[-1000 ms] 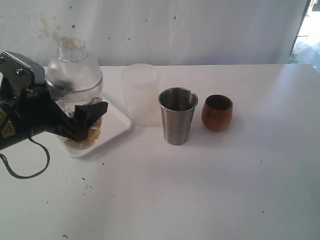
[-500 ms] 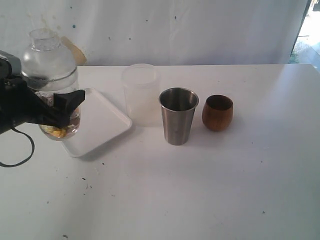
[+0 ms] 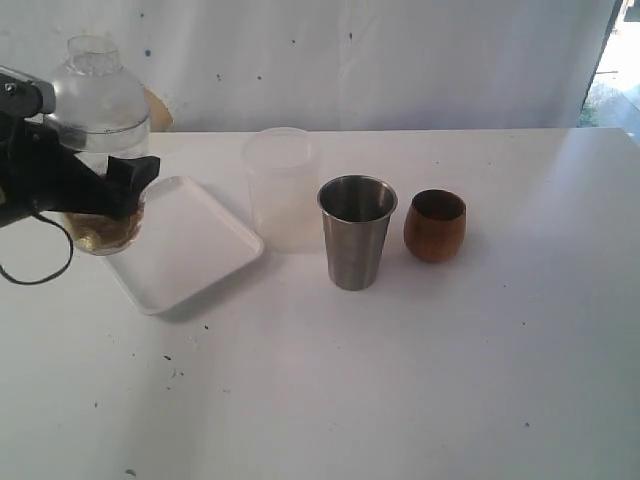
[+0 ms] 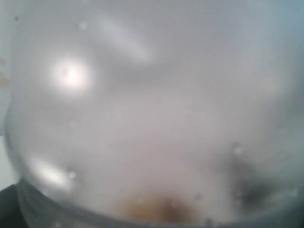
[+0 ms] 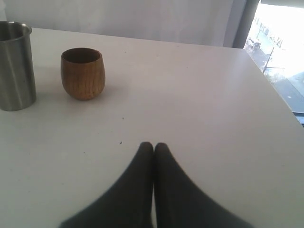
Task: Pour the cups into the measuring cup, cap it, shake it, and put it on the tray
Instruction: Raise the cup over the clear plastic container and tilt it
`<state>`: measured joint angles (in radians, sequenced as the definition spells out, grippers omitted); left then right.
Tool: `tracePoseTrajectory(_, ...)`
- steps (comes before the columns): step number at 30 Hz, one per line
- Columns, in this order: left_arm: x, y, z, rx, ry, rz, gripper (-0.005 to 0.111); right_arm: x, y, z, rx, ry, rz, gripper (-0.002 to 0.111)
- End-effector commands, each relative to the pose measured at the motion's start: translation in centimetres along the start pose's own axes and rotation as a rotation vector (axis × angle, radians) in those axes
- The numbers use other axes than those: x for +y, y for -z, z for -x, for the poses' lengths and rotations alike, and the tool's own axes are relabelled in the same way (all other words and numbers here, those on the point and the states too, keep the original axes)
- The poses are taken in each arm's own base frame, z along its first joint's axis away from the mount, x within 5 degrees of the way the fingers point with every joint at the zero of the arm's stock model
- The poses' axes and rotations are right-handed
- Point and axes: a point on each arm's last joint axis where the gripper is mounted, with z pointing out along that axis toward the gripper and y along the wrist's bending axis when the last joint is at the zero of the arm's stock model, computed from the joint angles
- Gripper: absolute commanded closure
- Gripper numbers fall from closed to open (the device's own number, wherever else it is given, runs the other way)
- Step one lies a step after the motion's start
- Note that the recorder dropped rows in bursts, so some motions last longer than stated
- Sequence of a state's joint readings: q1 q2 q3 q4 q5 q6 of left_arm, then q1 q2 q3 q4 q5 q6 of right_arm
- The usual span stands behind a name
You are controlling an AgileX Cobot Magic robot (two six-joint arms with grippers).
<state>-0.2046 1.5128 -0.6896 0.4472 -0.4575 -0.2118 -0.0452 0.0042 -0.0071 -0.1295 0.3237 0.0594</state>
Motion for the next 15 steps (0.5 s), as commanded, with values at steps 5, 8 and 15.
tracePoseTrajectory(5, 2.1, -4.2, 4.1, -0.011, -0.085, 0.051, 0.107, 0.0, 0.0, -0.1, -0.005, -0.002, 0.005, 0.108)
tracePoseTrajectory(8, 2.4, -5.9, 4.3, -0.003, -0.116, 0.045, 0.107, 0.0, 0.0, -0.1, -0.005, -0.002, 0.005, 0.108)
tracePoseTrajectory(15, 1.7, -9.0, 4.2, 0.044, -0.229, 0.016, 0.107, 0.0, 0.0, -0.1, -0.005, -0.002, 0.005, 0.108)
